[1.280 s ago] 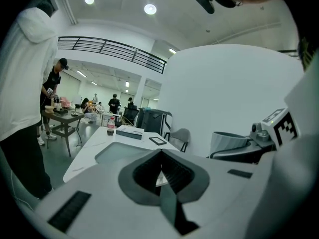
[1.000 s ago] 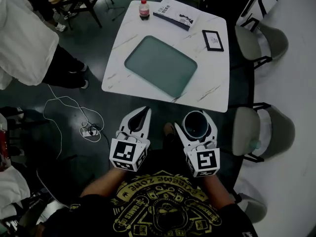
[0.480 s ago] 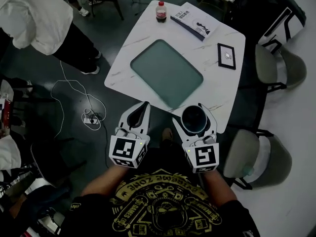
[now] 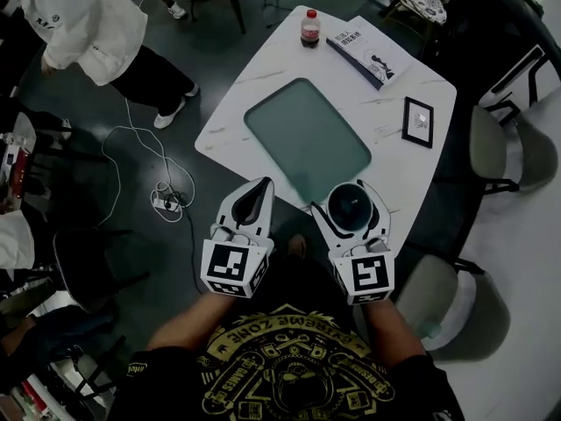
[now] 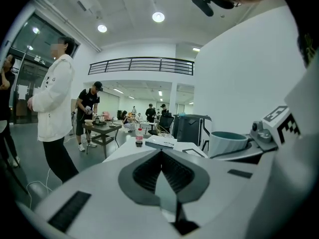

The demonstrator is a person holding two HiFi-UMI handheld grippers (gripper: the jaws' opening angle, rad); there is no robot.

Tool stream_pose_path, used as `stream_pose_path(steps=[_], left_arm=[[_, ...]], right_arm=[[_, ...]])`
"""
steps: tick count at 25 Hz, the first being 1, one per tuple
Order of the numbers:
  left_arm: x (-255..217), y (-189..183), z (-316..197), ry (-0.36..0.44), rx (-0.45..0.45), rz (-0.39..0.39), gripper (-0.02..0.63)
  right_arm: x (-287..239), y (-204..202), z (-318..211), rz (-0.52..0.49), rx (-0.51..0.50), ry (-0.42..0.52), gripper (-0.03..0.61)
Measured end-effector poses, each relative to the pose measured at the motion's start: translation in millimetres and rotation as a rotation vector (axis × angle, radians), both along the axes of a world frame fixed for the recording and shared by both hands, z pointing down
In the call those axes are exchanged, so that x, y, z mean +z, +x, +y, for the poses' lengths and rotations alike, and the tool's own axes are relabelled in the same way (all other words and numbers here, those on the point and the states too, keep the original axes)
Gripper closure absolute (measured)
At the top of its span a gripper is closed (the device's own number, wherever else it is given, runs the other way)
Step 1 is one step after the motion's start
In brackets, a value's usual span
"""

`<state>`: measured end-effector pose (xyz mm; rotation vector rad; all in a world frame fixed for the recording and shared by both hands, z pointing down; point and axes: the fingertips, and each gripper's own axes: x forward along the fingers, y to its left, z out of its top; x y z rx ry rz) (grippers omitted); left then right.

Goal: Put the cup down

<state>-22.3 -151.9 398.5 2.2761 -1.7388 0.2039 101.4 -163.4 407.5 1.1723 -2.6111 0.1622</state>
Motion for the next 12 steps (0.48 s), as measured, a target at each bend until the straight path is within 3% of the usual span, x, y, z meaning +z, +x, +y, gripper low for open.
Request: stream_pose_path(steps=[12], left_arm=[[17,-12,-46,-0.018,0.006,-0.003,0.604]], right_arm=[[11,-17,-48,0.013,0.022,-0.019,0.203]])
